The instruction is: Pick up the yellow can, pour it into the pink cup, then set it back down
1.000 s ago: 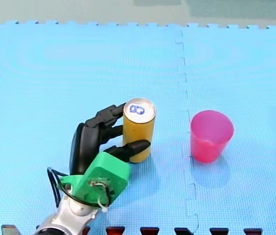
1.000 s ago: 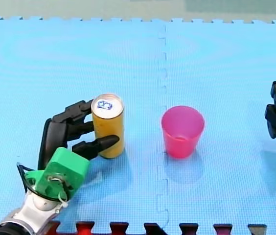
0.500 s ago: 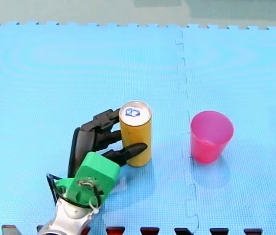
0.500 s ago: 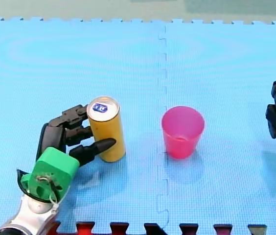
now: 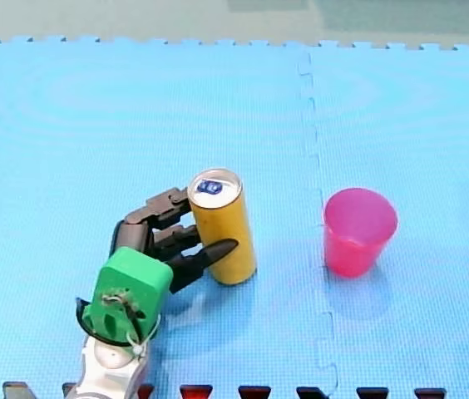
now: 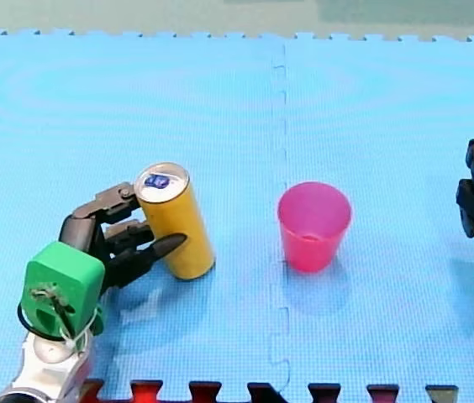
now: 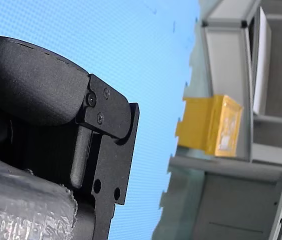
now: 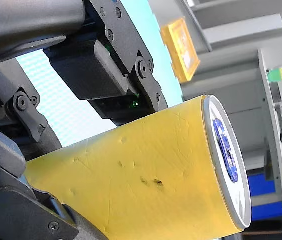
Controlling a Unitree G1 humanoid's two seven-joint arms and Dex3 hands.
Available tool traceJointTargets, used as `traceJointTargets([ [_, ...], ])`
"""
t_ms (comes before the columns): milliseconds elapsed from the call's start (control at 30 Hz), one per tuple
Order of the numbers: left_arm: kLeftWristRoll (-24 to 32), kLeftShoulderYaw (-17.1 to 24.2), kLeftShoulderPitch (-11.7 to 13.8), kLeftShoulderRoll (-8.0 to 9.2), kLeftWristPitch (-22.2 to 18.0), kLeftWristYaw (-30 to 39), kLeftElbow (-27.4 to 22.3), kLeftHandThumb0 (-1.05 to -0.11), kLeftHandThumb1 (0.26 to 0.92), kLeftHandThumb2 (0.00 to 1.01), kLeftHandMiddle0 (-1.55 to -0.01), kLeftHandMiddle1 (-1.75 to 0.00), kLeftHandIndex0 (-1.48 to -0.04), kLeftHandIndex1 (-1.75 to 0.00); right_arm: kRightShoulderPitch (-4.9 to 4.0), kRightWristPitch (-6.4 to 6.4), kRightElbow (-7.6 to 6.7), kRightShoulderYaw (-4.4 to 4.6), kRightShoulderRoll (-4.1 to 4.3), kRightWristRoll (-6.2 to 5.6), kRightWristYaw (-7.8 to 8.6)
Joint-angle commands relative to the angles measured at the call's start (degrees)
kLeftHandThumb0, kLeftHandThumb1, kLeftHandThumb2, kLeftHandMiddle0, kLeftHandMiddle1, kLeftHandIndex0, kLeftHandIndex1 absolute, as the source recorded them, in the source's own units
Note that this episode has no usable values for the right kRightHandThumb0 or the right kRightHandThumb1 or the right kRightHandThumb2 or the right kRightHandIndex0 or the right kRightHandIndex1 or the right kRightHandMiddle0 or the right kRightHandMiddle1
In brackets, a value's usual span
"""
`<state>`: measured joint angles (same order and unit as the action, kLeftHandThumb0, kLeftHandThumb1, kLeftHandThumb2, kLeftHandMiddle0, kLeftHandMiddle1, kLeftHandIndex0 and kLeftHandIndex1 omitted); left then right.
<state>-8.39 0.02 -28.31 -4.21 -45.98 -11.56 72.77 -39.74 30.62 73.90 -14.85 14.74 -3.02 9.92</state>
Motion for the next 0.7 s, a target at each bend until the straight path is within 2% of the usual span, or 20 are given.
traceJointTargets([
  [0, -5.9, -3.9, -0.9, 1.53, 5.5, -7.4, 0.4, -0.667, 0.751, 0.0, -0.74, 0.0, -0.66, 0.0, -0.15, -0.08, -0.15, -0.12, 0.34, -0.15, -0.03],
  [67, -9.1, -5.9, -1.5, 2.1, 7.8, -11.0, 0.1, -0.89, 0.744, 0.0, -0.5, 0.0, -0.45, 0.0, -0.21, -0.22, -0.15, -0.1, 0.29, -0.14, -0.12],
  [133, -10.9, -7.0, -1.7, 2.48, 8.7, -12.1, 0.0, -1.009, 0.762, 0.01, -0.38, 0.0, -0.31, 0.0, -0.29, -0.32, -0.15, -0.07, 0.25, -0.1, -0.22],
  [167, -11.4, -7.4, -1.7, 2.6, 9.0, -12.5, 0.0, -1.028, 0.764, 0.01, -0.35, 0.0, -0.28, 0.0, -0.34, -0.38, -0.15, -0.05, 0.24, -0.09, -0.25],
  [233, -12.0, -7.7, -1.7, 2.66, 9.7, -12.8, -0.1, -1.043, 0.76, 0.0, -0.29, 0.0, -0.24, 0.0, -0.41, -0.48, -0.16, -0.02, 0.24, -0.07, -0.29],
  [367, -8.8, -5.9, -1.4, 1.8, 10.2, -8.4, -0.2, -1.048, 0.746, 0.0, -0.16, 0.0, -0.16, 0.0, -0.46, -0.6, -0.21, 0.03, 0.31, -0.04, -0.29],
  [667, -7.4, -5.7, -1.3, 2.05, 10.2, -5.6, -0.5, -1.048, 0.739, 0.0, -0.11, 0.0, -0.12, 0.0, -0.54, -0.89, -0.18, 0.04, 0.37, -0.07, -0.29],
])
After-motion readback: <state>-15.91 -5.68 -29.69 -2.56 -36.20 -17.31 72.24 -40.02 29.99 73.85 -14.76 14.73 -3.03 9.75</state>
